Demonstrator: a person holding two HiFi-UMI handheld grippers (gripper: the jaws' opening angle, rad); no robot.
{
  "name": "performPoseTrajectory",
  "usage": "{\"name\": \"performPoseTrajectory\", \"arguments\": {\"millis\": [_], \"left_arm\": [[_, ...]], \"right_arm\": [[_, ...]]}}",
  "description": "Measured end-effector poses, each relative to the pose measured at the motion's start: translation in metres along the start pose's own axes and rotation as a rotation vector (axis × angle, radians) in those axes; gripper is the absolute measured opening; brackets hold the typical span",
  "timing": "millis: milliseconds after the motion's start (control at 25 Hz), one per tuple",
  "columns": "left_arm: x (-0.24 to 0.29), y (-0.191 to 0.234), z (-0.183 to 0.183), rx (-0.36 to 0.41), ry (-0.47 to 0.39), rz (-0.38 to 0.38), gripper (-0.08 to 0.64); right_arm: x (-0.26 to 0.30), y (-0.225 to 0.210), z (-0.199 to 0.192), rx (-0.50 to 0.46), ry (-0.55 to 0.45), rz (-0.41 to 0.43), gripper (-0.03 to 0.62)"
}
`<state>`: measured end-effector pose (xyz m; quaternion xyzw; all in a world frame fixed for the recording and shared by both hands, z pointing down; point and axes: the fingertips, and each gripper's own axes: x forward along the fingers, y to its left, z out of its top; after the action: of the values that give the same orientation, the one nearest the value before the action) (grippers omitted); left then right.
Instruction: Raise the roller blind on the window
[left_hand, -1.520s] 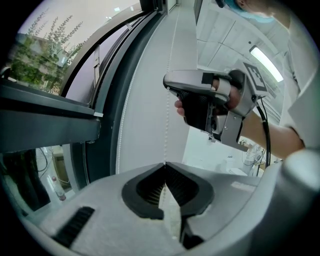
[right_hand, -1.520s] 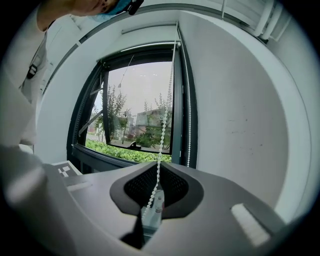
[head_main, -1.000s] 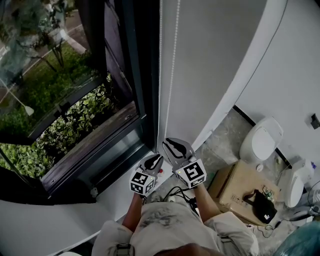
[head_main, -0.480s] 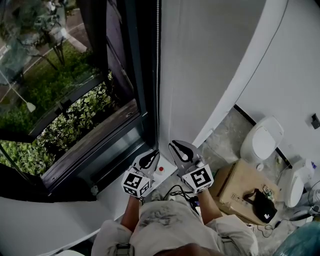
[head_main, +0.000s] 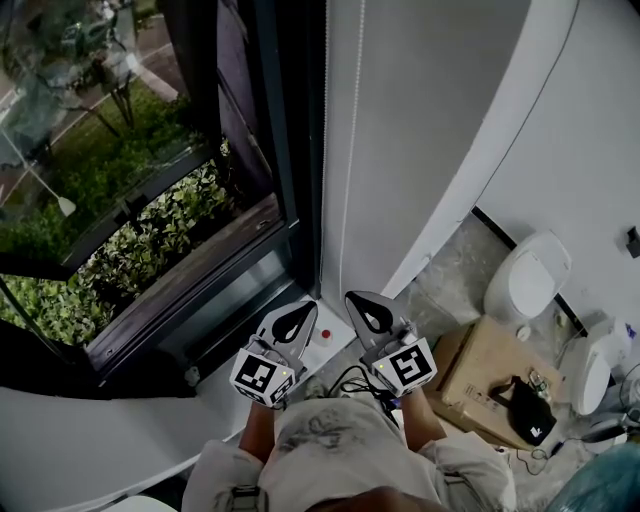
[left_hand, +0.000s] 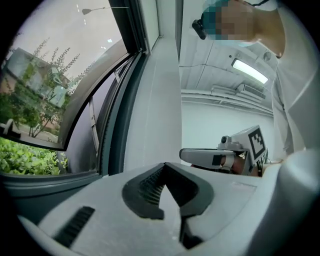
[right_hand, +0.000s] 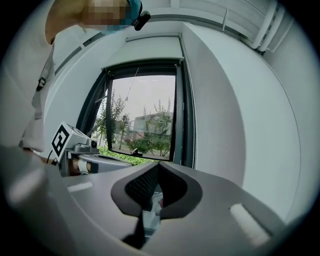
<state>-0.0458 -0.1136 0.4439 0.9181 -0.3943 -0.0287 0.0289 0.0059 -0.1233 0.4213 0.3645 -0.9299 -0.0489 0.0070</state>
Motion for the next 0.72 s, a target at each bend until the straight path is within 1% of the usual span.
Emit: {"name": "performPoseTrajectory", "arguments": {"millis": [160, 320, 480, 720], "left_arm": [[-0.004, -0.005, -0.002, -0.010, 0.003, -0.001, 0.006], [-0.005, -0.006, -0.008, -0.011, 0.017, 0.000, 0.006], [-0.002, -0.007, -0.009, -0.006, 0.026, -0.001, 0.006], [-0.001, -0.007, -0.008, -0.009, 0.022, 0.005, 0.006]], "right_arm": [[-0.004, 0.005, -0.011, 0.037, 0.014, 0.004, 0.008], [-0.005, 0.010, -0.023, 0.051, 0.044, 0.002, 0.006], [-0.004, 0.009, -0.020, 0.060, 0.063, -0.011, 0.006], [-0.004, 0.011, -0.017, 0.043, 0.033, 0.013, 0.006]]}}
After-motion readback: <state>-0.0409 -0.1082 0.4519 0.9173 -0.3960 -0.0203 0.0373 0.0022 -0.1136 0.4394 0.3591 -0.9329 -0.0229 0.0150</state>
